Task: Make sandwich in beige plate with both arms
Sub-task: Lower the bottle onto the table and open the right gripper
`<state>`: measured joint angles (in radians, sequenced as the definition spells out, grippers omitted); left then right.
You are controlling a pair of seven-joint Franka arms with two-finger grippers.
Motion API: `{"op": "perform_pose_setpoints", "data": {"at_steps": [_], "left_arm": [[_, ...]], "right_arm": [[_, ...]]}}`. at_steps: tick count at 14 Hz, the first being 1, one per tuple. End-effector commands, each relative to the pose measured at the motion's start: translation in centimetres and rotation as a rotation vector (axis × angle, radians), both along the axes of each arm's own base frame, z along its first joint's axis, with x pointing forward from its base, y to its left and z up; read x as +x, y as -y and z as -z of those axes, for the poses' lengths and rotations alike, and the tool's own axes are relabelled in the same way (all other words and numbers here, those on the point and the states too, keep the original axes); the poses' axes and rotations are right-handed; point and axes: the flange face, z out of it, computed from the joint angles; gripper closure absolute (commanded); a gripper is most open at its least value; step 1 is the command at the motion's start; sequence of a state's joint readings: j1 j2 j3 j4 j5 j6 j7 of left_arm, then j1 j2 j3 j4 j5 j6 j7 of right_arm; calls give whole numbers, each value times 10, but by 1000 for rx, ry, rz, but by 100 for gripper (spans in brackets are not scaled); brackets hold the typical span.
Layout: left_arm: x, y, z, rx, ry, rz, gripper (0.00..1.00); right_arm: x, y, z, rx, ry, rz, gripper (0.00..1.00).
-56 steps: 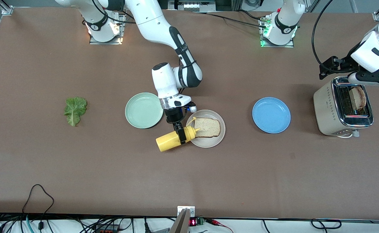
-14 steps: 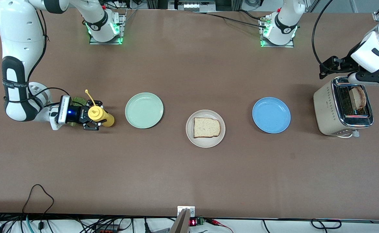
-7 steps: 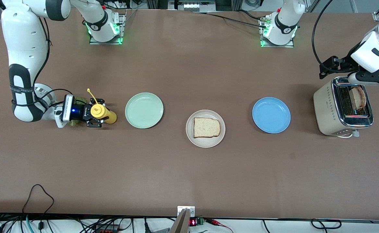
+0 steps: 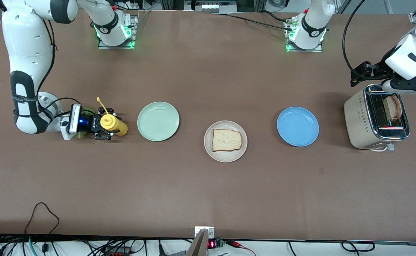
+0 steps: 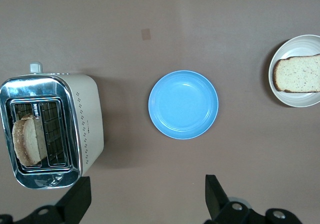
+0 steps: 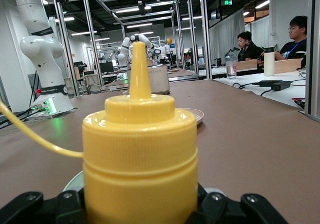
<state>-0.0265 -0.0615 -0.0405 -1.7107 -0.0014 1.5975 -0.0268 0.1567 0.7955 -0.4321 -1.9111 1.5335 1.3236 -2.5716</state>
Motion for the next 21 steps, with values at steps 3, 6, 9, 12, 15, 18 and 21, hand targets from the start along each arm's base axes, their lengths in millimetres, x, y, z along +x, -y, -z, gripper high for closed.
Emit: {"op": "perform_pose_setpoints", "data": {"at_steps": [3,6,9,12,15,18,21], "left_arm": [[2,-2,-6,-11,-6,1,0],[2,-2,-6,-12,-6,2,0],[2,-3,-6,-12,-6,2,0],[2,-3,-6,-12,-6,2,0],[2,-3,-6,-12,-6,2,0],[2,-3,-6,-12,-6,2,0],[2,-4,-6,-12,-6,1,0]], "right_arm": [[-4,1,0,40,18,9,0],[-3,2,-1,39,18,8,0],[-6,15,-1,33,15,18,0],[-12,38,-1,9,1,7,0],[-19,62,-4,-15,-9,-10,0],[-18,97,-18,-102,-8,-38,0],[-13,125,-37,-213,-9,-55,0]]}}
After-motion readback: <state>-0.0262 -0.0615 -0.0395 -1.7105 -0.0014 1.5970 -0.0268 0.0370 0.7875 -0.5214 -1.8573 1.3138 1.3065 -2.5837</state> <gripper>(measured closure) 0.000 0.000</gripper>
